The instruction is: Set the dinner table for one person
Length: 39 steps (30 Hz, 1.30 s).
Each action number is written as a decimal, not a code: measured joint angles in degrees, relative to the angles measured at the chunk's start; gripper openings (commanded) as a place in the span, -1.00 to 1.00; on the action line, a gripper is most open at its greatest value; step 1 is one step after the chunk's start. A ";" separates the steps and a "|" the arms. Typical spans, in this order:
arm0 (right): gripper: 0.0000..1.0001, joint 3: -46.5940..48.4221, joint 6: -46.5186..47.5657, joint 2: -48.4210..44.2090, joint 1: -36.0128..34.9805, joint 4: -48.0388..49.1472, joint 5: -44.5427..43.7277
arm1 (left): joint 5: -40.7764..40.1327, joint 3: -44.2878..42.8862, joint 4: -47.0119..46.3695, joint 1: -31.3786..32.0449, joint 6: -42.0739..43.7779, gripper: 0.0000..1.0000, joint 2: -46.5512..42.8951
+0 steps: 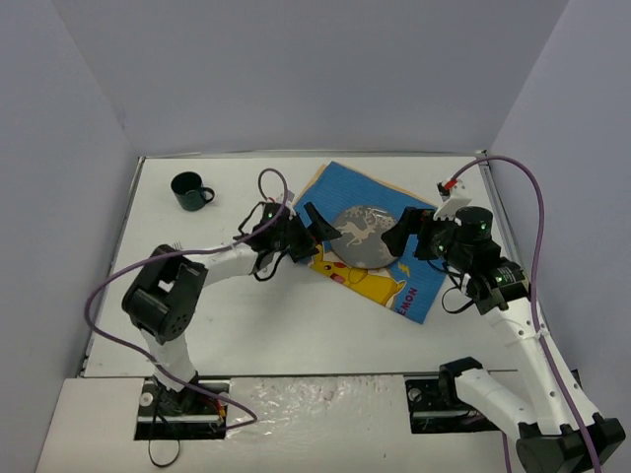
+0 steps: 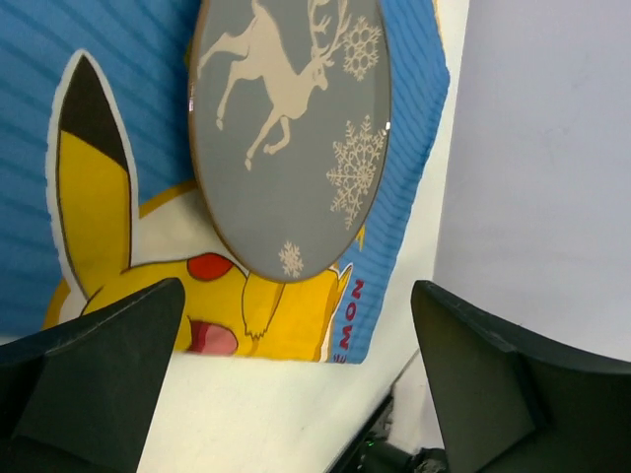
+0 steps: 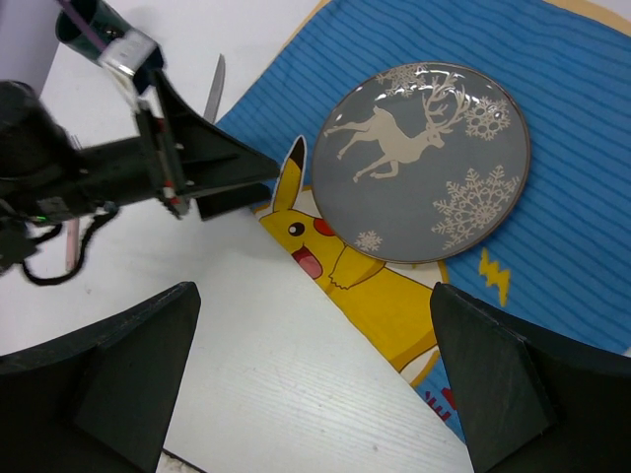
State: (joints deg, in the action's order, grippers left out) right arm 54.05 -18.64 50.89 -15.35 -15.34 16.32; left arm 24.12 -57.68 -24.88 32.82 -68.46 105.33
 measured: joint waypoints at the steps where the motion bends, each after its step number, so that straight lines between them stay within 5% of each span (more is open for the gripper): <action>1: 1.00 0.10 0.40 0.01 0.00 -0.22 -0.37 | -1.47 -1.40 5.47 -0.07 2.57 0.94 -2.47; 8: 1.00 1.68 2.79 0.75 0.00 -0.69 -2.01 | -13.70 -17.05 40.04 -3.97 24.19 0.92 -14.84; 14: 1.00 3.42 5.11 3.48 0.00 -0.78 -1.92 | -19.92 -29.09 57.30 -16.53 40.00 0.79 -17.96; 23: 0.98 5.28 7.61 8.18 -0.01 -1.22 0.68 | -22.87 -39.57 63.88 -35.89 49.57 0.57 -7.51; 39: 0.98 5.28 7.35 9.85 -0.02 -1.39 2.79 | -20.82 -62.61 64.89 -42.45 52.74 -0.24 24.48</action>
State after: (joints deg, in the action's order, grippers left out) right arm 59.33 -11.29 60.74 -15.38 -16.73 19.10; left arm 3.29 -120.29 40.01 -9.63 -15.72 129.80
